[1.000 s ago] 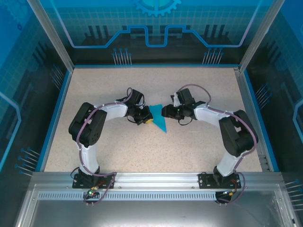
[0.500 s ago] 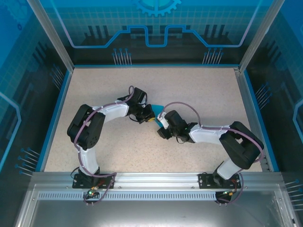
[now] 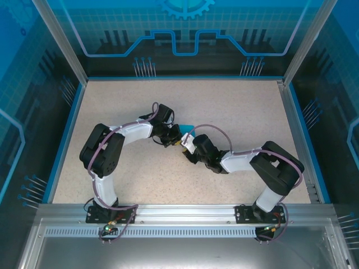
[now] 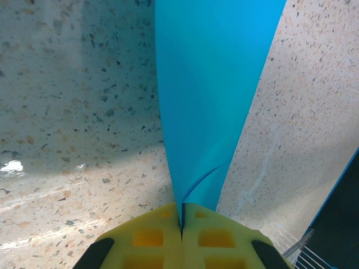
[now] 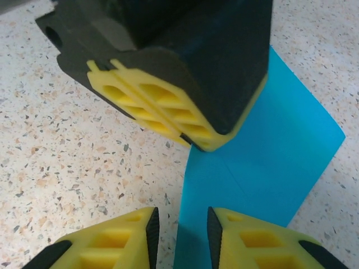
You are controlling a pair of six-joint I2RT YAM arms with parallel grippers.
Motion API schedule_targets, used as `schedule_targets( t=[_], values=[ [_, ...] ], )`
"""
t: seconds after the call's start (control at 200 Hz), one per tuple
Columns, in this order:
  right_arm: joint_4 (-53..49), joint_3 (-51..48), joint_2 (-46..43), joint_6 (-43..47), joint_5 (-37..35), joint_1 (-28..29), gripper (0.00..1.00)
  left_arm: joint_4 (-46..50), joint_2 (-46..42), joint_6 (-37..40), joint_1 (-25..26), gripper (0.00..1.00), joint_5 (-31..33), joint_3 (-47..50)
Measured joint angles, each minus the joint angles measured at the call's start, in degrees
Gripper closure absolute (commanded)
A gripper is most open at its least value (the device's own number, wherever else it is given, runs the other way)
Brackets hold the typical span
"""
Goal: Fold a paper plane with a square sheet of paper (pick it up from the middle)
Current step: Fold the wing for the fifth time at the center of the table.
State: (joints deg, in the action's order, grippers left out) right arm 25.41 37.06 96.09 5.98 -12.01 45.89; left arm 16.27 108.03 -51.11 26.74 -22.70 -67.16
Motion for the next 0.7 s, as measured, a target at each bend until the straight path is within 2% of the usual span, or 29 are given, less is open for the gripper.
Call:
schedule_targets(
  t=[0.135,0.52,0.7],
  values=[
    [0.8,0.0,1.5,1.0,-0.2,0.2,0.64,0.2,0.0,0.0,0.0,0.97,0.0,-0.2],
    [3.2,0.1,4.0,1.6,-3.1,0.3,0.78,0.5,0.0,0.0,0.0,0.97,0.0,-0.3],
    [3.4,0.1,4.0,1.6,-3.7,0.3,0.78,0.7,0.0,0.0,0.0,0.97,0.0,-0.3]
  ],
)
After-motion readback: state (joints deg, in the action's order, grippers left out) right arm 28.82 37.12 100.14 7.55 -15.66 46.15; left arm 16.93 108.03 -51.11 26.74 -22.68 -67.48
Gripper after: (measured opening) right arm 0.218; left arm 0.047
